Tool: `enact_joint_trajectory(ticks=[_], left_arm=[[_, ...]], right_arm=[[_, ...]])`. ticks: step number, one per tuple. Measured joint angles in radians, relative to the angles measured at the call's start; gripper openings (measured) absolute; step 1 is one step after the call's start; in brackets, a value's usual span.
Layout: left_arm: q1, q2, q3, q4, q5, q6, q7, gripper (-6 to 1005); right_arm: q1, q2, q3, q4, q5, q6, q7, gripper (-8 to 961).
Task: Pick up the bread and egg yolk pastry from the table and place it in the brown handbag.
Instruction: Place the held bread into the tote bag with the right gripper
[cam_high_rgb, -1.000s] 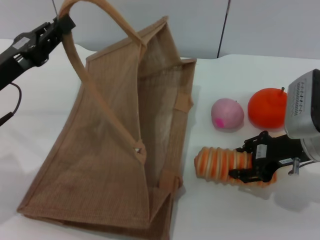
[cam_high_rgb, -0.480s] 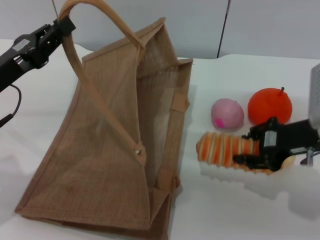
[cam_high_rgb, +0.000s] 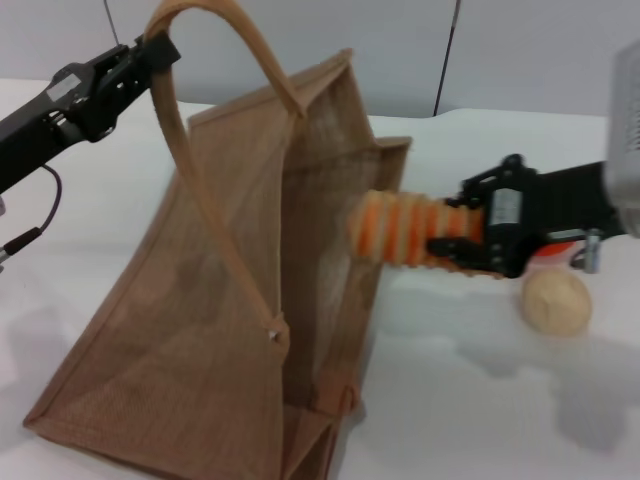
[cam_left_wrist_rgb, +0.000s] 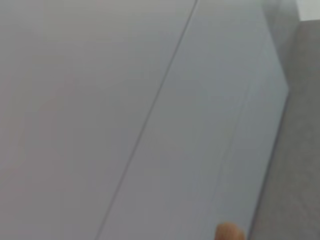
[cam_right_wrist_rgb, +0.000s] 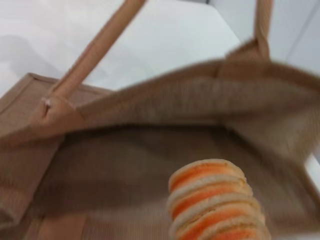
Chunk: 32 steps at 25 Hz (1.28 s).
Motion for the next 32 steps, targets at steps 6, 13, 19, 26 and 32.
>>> enact_joint_trajectory(ticks=[6,13,19,26,32], left_arm=[[-0.015,0.000,0.000,0.000,0.007,-0.019,-0.009,122],[-0.033,0.000,-0.012,0.002,0.001,-0.063,-0.027,121],[-0.052,0.012,-0.028,0.002,-0.015,-0.118,-0.057,121],[-0.070,0.022,-0.028,0.001,-0.053,-0.155,-0.082,121],[-0.076,0.019,-0.028,0.000,-0.058,-0.156,-0.083,121]], right_arm=[[0.051,0.001,-0.234,-0.041,0.006,0.137,0.063,383],[0.113,0.001,-0.493,-0.021,-0.082,0.346,0.157,374],[0.180,0.002,-0.679,0.077,-0.087,0.533,0.175,355],[0.218,0.006,-0.852,0.145,-0.084,0.772,0.172,344],[0.254,0.009,-0.994,0.261,-0.071,1.002,0.170,345]])
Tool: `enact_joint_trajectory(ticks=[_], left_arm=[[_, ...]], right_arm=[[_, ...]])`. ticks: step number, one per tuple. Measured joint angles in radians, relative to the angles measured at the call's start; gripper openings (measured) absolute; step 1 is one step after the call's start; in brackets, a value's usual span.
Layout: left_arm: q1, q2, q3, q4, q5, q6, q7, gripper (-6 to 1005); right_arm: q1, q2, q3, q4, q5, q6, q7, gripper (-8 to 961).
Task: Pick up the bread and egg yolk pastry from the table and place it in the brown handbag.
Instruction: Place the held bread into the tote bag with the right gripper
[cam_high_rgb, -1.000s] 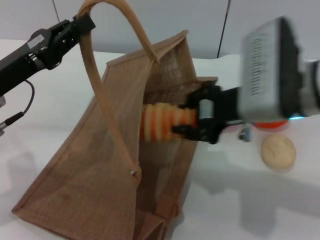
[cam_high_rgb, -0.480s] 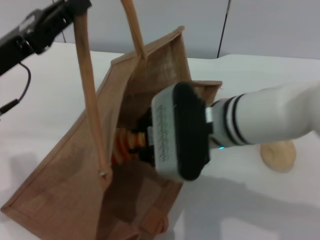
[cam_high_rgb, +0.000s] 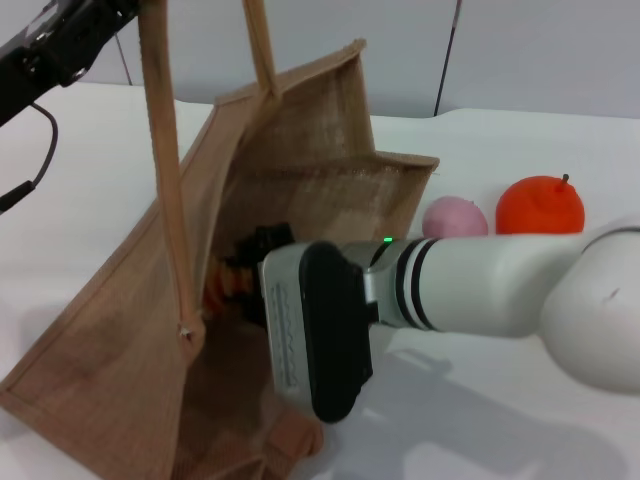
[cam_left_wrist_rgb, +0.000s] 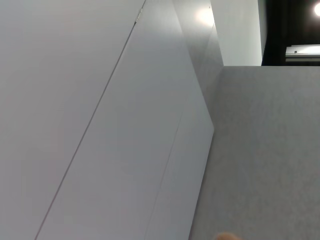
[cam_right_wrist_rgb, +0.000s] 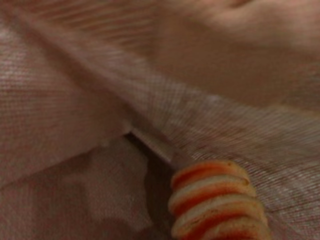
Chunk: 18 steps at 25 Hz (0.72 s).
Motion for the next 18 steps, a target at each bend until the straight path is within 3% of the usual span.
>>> enact_joint_trajectory(ticks=[6,18], left_arm=[[0.009,-0.001,-0.006,0.000,-0.011,0.003,0.002,121],[0.042,-0.006,-0.059,0.000,-0.011,0.025,0.009,121]], right_arm=[[-0.011,0.001,-0.117,0.059,0.000,0.239,0.004,327],[-0.128,-0.007,-0.123,-0.010,-0.006,0.434,0.002,696]])
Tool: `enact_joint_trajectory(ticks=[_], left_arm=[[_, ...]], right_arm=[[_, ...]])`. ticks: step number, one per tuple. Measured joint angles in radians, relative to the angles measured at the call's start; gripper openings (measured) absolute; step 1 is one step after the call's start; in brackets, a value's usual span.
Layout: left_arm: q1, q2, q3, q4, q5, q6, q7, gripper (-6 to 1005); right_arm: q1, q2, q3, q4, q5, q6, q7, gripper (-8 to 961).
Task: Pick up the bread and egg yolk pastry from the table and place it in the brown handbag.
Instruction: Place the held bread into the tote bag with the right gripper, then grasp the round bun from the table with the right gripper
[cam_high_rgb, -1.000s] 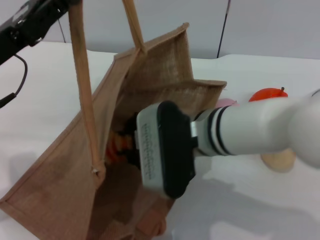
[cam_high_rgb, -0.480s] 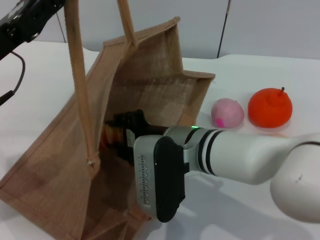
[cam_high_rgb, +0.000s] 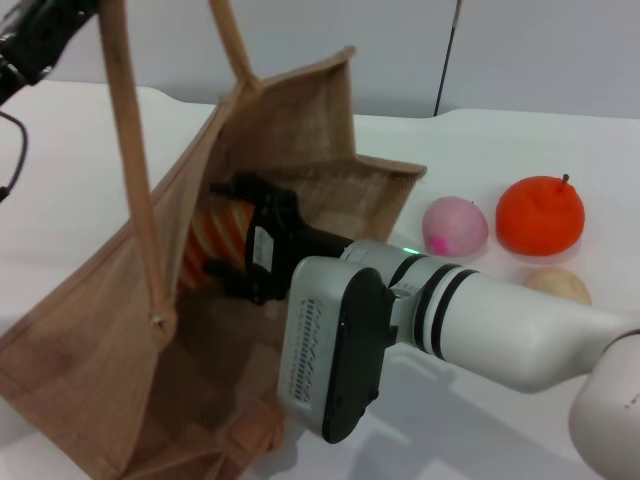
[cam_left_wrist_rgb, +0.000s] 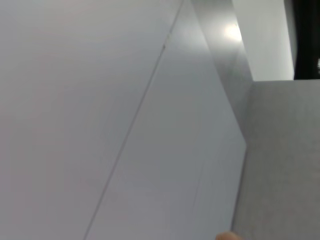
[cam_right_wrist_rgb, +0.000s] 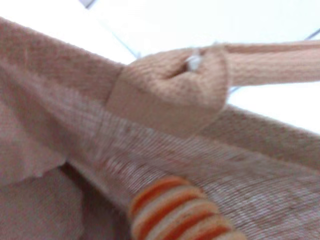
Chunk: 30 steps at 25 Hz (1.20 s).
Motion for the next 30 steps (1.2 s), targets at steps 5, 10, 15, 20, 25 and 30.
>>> enact_joint_trajectory(ticks=[5,10,15,20,25,30], left_arm=[[0.022,-0.001,-0.033,0.000,0.004,0.011,0.001,121],[0.035,-0.001,-0.062,0.000,0.002,0.053,0.005,121],[0.051,-0.004,-0.087,0.000,0.002,0.091,0.013,121],[0.065,-0.004,-0.111,0.000,0.000,0.135,0.024,121],[0.072,-0.006,-0.128,-0.007,-0.002,0.183,0.027,121],[0.067,-0.004,-0.150,-0.034,0.003,0.205,0.038,121]], right_arm=[[-0.045,-0.005,0.016,-0.016,-0.004,0.064,-0.002,841],[-0.106,-0.012,0.099,-0.024,-0.006,0.078,-0.005,897],[-0.166,-0.029,0.147,-0.031,0.000,0.108,0.000,897],[-0.249,-0.051,0.174,-0.076,0.002,0.113,0.002,898],[-0.310,-0.072,0.187,-0.118,0.000,0.102,0.004,898],[-0.308,-0.078,0.149,-0.125,0.008,0.087,0.007,897]])
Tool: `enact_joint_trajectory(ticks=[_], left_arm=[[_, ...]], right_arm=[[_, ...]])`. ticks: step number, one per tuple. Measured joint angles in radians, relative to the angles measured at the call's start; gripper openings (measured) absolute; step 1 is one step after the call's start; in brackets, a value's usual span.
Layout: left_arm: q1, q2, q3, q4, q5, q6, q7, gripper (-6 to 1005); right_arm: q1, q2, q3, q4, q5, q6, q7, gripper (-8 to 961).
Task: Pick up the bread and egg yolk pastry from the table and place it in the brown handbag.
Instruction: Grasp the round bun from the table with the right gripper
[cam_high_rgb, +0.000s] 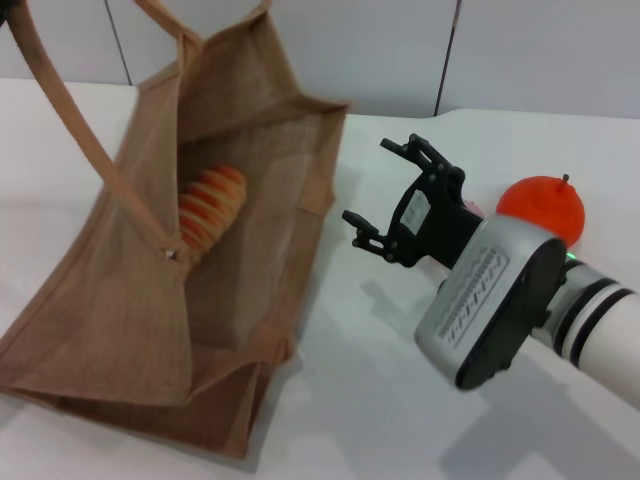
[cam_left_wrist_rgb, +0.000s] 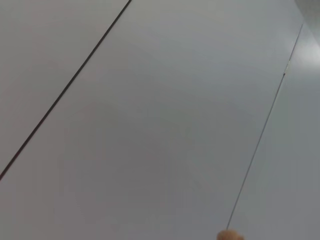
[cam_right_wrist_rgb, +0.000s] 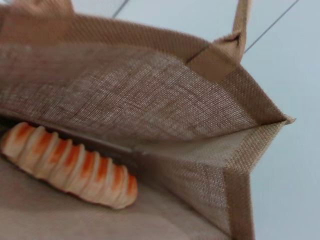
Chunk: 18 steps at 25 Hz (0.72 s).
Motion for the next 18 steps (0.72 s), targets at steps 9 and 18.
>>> enact_joint_trajectory(ticks=[9,18], left_arm=[[0.001,0.002,0.001,-0.002,0.004,0.007,0.002,121],[-0.003,-0.005,0.011,-0.004,0.007,0.029,0.013,121]], right_arm=[[-0.045,-0.070,0.242,-0.178,0.176,-0.409,0.051,898],[-0.060,-0.006,0.813,-0.207,0.214,-1.218,0.045,898]])
